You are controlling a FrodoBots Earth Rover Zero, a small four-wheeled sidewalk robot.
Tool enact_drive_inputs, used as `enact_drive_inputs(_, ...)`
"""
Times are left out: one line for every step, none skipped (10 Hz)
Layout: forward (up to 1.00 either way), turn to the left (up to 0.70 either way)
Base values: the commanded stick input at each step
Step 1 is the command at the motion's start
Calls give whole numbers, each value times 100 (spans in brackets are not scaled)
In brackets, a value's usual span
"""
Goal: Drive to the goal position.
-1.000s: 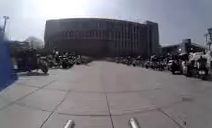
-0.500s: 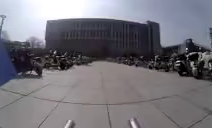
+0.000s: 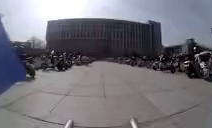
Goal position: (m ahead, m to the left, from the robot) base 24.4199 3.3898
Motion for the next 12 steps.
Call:
enact_drive_inputs(100,0)
enact_drive_inputs(100,0)
enact_drive_inputs(100,0)
enact_drive_inputs(100,0)
enact_drive_inputs(100,0)
enact_drive_inputs(100,0)
enact_drive_inputs(100,0)
enact_drive_inputs(100,0)
enact_drive_inputs(100,0)
enact_drive_inputs(100,0)
enact_drive_inputs(100,2)
enact_drive_inputs(100,20)
